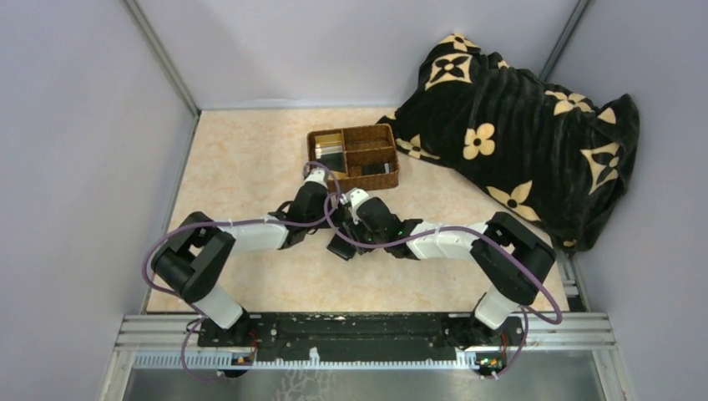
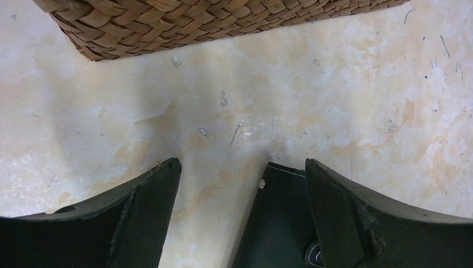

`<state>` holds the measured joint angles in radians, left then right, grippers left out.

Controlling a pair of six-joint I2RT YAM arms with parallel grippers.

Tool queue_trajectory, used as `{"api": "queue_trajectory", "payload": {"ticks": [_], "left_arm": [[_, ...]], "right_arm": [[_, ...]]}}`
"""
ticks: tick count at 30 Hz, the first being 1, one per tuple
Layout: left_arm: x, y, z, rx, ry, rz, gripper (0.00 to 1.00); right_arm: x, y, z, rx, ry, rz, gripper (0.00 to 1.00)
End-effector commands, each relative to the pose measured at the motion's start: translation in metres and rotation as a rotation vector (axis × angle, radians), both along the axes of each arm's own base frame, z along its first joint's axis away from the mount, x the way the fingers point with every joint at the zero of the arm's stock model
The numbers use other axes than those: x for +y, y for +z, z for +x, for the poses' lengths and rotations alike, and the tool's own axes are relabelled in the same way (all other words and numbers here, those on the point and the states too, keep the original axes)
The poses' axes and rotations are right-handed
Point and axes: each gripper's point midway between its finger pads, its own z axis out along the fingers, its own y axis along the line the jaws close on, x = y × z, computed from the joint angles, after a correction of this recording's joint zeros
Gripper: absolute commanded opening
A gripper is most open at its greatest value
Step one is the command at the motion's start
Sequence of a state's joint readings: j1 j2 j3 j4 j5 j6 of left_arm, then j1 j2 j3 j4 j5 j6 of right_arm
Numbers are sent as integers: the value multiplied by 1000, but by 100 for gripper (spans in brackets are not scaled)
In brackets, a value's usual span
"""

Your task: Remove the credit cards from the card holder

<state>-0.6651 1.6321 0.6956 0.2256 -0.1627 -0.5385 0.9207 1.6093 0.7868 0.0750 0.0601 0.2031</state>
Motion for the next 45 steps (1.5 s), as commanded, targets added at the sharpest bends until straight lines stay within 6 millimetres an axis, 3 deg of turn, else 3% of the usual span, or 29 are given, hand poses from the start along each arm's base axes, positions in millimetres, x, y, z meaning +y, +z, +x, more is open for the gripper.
{"api": "queue_trajectory", "payload": {"ticks": [1,9,18,29,41,45], "left_arm": [[67,-85,-92,385,12,246,90],[67,-84,-103,408,18,208,90],[70,-93,-114,453,30,207,91],[67,-98,-117,470,15,197,91],[64,-98,-117,472,-1,185,91],[61,-96,-117,469,-12,174,91]], "right_arm": [[22,29,11,-73,25,59,41],[31,31,17,-121,42,5,42],[23,-4,18,-85,22,-110,43],[14,0,11,-119,23,-158,43],[12,-7,4,-92,20,-151,0],[11,-9,4,-88,17,-149,0]]}}
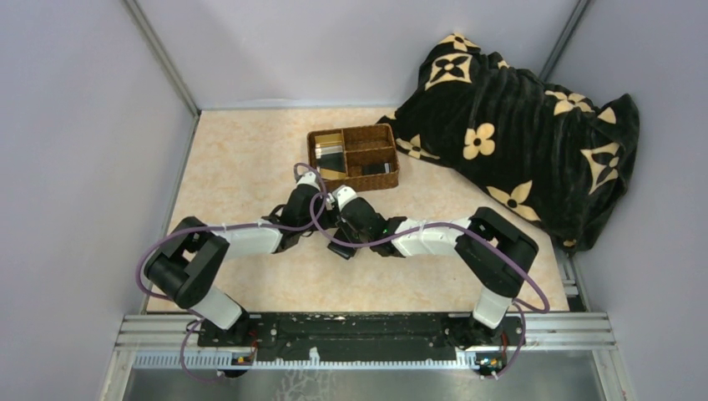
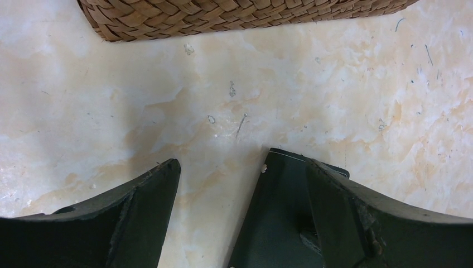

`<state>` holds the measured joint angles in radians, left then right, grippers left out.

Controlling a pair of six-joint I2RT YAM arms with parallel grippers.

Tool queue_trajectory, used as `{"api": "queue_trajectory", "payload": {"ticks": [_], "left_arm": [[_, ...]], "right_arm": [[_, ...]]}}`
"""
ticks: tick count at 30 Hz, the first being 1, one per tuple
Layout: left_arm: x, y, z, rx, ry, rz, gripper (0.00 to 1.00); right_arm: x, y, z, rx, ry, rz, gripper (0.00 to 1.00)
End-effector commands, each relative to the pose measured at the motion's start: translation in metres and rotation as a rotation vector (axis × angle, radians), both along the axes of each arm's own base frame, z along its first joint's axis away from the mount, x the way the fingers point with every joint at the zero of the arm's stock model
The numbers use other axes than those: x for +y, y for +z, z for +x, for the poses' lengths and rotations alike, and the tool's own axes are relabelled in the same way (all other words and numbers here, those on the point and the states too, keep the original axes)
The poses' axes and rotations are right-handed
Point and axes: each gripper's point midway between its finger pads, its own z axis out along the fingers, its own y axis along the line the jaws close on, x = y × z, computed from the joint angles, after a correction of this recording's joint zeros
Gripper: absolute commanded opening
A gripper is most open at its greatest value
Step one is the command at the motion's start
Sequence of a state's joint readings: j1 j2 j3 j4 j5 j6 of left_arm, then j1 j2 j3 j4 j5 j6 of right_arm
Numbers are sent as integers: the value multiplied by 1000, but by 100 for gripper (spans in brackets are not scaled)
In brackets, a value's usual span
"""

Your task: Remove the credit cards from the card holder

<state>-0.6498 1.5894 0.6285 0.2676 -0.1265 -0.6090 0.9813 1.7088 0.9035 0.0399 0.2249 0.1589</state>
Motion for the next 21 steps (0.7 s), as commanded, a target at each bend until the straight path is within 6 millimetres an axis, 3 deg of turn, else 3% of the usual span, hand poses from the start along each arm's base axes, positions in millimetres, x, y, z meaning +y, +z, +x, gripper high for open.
{"api": "queue_trajectory", "payload": {"ticks": [1,6,11,17,18,21], "left_arm": [[55,-95,-106,443,-72,233,91],[40,-88,-109,436,-139,166,90],[21,-83,-125,483,-245,115,91],[26,-89,-140,532,-236,167,90],[27,-88,-141,531,-234,165,90],[28,-81,-139,500,-231,152,91]], "right_arm": [[-5,-9,-15,20,41,-46,0],[-1,2,-16,14,37,10,0],[3,4,-18,18,51,25,0],[2,0,-20,52,42,62,0],[4,10,-19,44,40,96,0],[3,14,-18,55,33,131,0]]}}
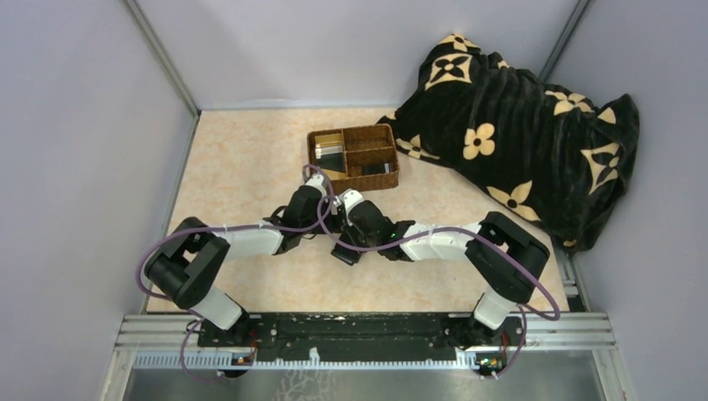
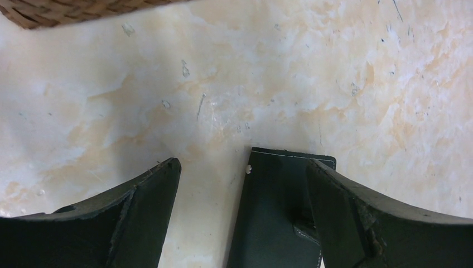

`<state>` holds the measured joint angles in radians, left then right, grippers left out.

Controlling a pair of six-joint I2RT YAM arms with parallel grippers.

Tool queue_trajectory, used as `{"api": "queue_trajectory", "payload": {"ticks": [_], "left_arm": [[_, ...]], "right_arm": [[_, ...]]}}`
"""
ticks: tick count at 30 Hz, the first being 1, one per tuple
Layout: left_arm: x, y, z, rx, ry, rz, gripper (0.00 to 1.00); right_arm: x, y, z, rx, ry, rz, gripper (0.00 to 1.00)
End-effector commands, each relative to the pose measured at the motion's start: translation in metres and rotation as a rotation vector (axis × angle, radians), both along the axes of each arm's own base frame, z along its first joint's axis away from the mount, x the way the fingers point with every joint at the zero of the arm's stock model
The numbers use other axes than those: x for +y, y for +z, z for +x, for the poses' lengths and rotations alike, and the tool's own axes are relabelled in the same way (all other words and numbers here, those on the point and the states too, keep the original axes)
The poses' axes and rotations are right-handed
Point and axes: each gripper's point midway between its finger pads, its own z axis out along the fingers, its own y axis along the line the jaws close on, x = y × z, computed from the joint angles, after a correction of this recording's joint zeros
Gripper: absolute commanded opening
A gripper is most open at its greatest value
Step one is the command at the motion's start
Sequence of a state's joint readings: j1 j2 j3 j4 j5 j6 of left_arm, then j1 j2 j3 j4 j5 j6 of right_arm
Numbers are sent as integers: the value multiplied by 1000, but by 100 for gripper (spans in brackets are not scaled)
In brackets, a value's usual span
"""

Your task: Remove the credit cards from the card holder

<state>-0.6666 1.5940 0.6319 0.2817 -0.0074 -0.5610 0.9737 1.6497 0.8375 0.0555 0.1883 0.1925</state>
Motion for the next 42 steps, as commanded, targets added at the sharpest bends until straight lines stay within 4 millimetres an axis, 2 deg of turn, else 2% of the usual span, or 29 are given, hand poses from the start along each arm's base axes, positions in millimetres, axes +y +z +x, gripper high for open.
{"api": "queue_trajectory", "payload": {"ticks": [1,5,9,11,13,14,16,17,24,30,34,39,42], "left_arm": [[46,-80,-123,453,-113,200,92],[33,-72,-112,431,-128,168,91],[42,-73,-98,406,-83,257,87],[45,-71,-94,386,-69,278,81],[44,-67,-93,376,-71,273,63],[42,-65,-93,374,-79,263,42],[38,-61,-93,370,-89,239,10],[34,-59,-93,367,-99,222,1],[6,-29,-90,289,-153,27,0],[11,3,-67,137,-84,9,0],[12,18,-61,72,-61,-27,0],[1,43,-50,-27,-82,-99,0],[-11,45,-50,-12,-123,-126,0]], "right_arm": [[11,15,-6,26,33,105,0],[4,21,-4,49,14,176,0],[-11,24,-3,48,-19,194,0],[-19,22,-3,50,-33,187,0],[-24,18,-4,52,-41,181,0],[-25,17,-4,53,-44,180,0],[-26,15,-4,56,-46,180,0],[-25,14,-4,59,-45,181,0],[-22,13,-4,63,-39,188,0],[-24,10,-5,66,-38,178,0],[-23,10,-5,66,-35,181,0],[-23,11,-5,66,-35,184,0],[-21,12,-5,67,-30,186,0]]}}
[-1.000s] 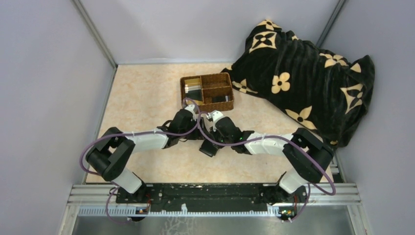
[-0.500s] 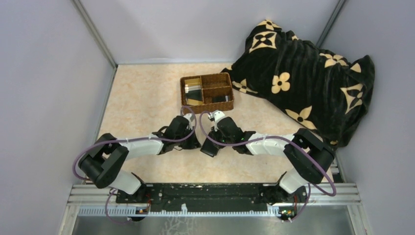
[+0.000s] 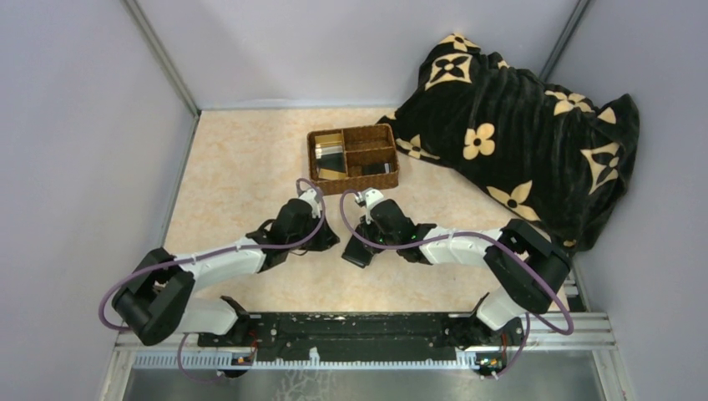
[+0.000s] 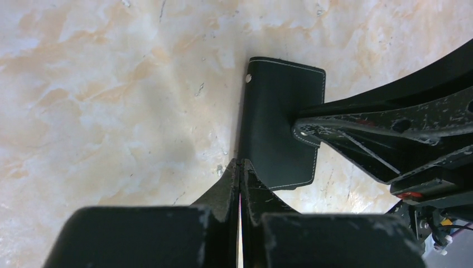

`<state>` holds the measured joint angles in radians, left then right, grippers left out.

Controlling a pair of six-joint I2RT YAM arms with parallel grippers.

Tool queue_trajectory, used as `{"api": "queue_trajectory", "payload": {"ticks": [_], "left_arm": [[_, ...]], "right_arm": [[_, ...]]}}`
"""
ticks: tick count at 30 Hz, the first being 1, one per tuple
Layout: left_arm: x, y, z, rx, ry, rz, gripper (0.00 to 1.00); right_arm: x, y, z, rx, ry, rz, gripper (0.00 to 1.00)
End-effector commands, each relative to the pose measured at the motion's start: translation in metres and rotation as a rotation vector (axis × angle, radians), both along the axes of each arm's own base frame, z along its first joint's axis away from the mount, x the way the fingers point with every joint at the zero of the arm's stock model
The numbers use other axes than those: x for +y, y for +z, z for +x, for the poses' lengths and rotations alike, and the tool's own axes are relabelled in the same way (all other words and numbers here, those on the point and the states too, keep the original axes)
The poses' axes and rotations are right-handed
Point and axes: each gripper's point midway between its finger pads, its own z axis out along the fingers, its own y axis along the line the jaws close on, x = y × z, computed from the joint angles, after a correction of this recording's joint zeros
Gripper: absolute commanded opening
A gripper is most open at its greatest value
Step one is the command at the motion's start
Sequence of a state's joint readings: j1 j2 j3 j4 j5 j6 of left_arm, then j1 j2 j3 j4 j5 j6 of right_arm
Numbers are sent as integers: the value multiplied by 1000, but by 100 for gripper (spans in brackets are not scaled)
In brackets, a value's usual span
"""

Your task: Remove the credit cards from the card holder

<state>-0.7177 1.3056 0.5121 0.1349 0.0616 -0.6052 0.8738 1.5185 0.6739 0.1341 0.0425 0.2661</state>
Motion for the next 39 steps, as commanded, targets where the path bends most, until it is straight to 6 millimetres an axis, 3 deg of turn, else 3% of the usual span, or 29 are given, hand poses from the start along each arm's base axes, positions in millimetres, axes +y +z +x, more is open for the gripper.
{"api": "queue_trajectory", "payload": {"ticks": [1,7,16,21,27,39], "left_arm": [[-23,15,8,-44,-64,-73,0],[-53,17,8,-26,-142,-198,0],[-62,29,23,-82,-155,-217,0],[-64,1,19,-9,-169,-179,0],[-54,-38,9,72,-151,-101,0],[-42,-73,7,162,-107,-1,0]], "right_arm": [[9,12,4,-22,9,51,0],[7,5,3,-14,12,36,0],[3,0,0,2,7,24,0],[3,1,1,-2,1,27,0],[2,0,2,-5,0,15,0],[4,6,-1,-2,16,32,0]]}}
